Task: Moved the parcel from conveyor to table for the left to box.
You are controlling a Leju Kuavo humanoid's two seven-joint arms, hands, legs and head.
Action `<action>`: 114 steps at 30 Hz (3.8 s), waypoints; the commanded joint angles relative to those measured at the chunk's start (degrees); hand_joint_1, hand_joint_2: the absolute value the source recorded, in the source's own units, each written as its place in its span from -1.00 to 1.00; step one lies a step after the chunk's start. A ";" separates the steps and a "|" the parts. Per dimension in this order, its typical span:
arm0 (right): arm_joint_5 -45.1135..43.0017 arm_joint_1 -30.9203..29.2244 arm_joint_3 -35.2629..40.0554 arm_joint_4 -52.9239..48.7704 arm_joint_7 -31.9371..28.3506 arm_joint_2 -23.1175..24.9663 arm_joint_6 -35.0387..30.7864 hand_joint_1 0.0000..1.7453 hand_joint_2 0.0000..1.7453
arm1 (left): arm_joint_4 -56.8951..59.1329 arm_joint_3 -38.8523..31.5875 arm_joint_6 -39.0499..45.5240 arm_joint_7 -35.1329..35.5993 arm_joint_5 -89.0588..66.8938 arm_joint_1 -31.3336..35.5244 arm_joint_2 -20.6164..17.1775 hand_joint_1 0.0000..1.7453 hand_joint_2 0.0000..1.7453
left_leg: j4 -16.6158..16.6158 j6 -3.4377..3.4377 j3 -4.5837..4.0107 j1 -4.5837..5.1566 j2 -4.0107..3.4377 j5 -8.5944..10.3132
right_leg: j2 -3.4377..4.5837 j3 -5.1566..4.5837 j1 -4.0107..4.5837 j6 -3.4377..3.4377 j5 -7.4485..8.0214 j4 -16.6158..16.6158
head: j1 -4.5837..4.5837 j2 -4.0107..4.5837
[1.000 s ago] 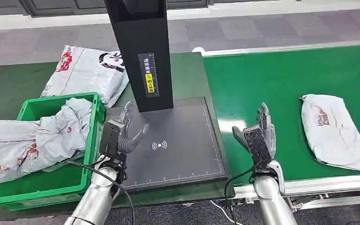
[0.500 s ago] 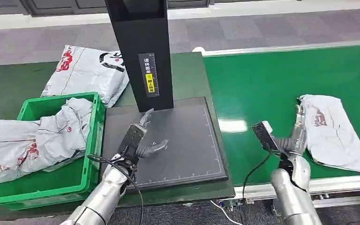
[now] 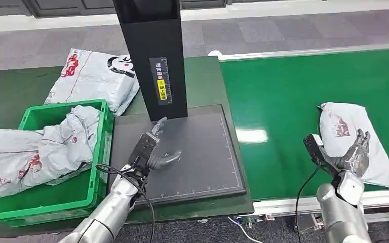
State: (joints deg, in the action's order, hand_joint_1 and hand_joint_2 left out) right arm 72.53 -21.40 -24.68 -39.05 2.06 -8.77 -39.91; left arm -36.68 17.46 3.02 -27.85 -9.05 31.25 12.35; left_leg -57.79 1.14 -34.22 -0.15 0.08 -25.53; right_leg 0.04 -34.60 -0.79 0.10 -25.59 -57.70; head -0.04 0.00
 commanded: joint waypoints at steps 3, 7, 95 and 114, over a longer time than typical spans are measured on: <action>11.67 -8.26 0.73 19.35 16.64 -4.57 1.46 -1.00 1.00 | 1.67 0.91 0.65 0.33 0.41 0.20 -2.25 -1.00 1.00 | 0.06 -0.06 0.17 -0.03 -0.14 -0.01 | 0.13 0.18 0.02 0.00 0.05 0.13 | 0.00 0.00; 11.80 -8.40 0.79 20.20 17.23 -5.21 4.65 -1.00 1.00 | -0.14 0.13 0.90 0.80 0.28 -1.70 -3.44 -1.00 1.00 | 0.10 -0.05 0.18 -0.01 -0.13 -0.01 | 0.12 0.18 -0.02 -0.01 0.02 0.12 | 0.00 0.00; -30.13 11.46 44.48 -46.28 -14.87 7.05 21.12 1.00 1.00 | -12.63 -12.61 12.90 0.31 -2.97 -8.22 -5.45 -1.00 1.00 | 0.07 0.01 -0.06 -0.13 0.08 0.01 | -0.17 0.03 0.22 -0.04 -0.12 0.02 | 0.02 0.00; -32.52 10.03 67.56 -24.36 -5.43 7.54 43.57 1.00 1.00 | -6.02 -8.72 13.18 1.61 -2.94 -2.32 -4.04 -1.00 1.00 | 0.21 0.03 0.18 -0.22 0.24 0.06 | -0.33 0.31 0.27 -0.04 -0.13 0.19 | 0.02 0.00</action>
State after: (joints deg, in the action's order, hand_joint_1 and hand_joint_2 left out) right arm 37.59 -9.43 26.65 -82.07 -8.13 -1.18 -2.53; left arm -49.61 6.40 15.43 -27.15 -11.76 24.69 7.89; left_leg -57.74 1.20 -34.33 -0.33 0.35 -25.44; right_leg -0.30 -34.59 -0.55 0.07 -25.74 -57.72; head -0.02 0.00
